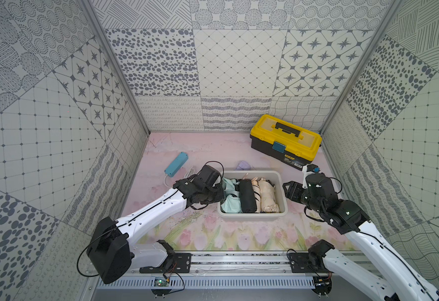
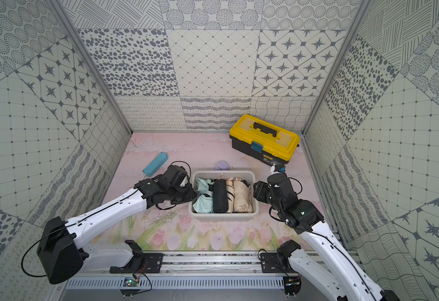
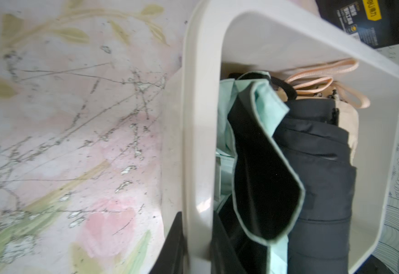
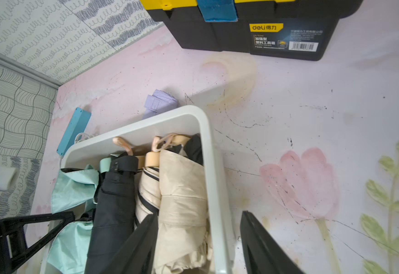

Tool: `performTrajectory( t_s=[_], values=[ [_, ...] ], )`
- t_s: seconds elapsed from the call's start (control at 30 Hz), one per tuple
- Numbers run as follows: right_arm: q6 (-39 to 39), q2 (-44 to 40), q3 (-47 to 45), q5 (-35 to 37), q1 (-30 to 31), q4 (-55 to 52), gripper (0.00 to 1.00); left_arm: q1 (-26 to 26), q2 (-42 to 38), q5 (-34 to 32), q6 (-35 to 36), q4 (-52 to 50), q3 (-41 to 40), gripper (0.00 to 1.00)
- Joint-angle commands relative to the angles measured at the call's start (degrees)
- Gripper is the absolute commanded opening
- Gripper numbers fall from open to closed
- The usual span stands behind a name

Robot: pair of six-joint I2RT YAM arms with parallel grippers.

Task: Put the umbrella into the storage box
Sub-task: Move the storage box to the center of the board, then reset both arms

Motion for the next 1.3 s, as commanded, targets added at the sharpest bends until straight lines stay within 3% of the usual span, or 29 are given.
performTrajectory(
  t_s=[0.0,0.1,0.17,0.4,0.57,0.73,0.8,0.9,1.0,1.07,1.13,1.23,1.27],
  values=[
    [-0.47,2.36,0.56,-1.76,-2.83,2.34,0.61,10.16,-7.06,-6.13,6.9,-6.41,-2.64,0.07],
    [-2.36,4.27,0.11,-2.13,-4.86,5.64,0.63,16.37,-9.48,-0.95,11.38,-3.96,-5.05,0.09],
    [-4.27,5.3,-1.77,-2.18,-5.66,10.08,0.65,19.47,-9.39,3.81,14.04,-1.61,-5.99,0.16],
    [-9.98,8.61,-7.01,-0.55,-9.47,21.57,0.72,20.37,-6.85,6.67,16.71,1.89,-4.74,0.76],
    [-16.85,9.07,-12.71,-1.5,-14.91,31.85,0.75,20.4,-12.64,-3.14,15.62,0.09,-5.54,0.98],
    [-27.33,12.97,-23.46,0.65,-19.59,55.34,0.79,20.61,-21.08,-17.62,20.18,5.45,-9.44,0.99],
    [-29.83,17.03,-22.42,0.55,-21.88,58.62,0.85,20.92,-21.94,-20.67,25.65,12.54,-12.11,0.99],
    [-36.0,24.39,-22.59,-0.73,-23.96,70.03,0.85,23.15,-20.19,-24.8,31.53,20.14,-15.31,0.99],
    [-38.1,31.12,-22.43,-4.29,-26.51,78.95,0.86,27.1,-18.19,-22.5,36.16,27.54,-18.87,0.99],
    [-36.85,35.25,-20.71,-8.19,-28.6,77.79,0.84,30.06,-17.23,-19.7,36.88,32.32,-21.79,0.99],
    [-37.42,38.49,-24.75,-9.87,-28.9,87.78,0.81,32.54,-16.34,-16.72,36.86,37.4,-25.15,0.99],
    [-37.08,46.77,-31.7,-9.93,-28.88,108.7,0.84,34.16,-14.25,-13.7,38.23,48.52,-30.96,0.99],
    [-37.23,47.26,-31.14,-10.8,-28.85,107.6,0.85,34.23,-13.03,-12.58,39.16,53.34,-33.1,0.99]
  ],
)
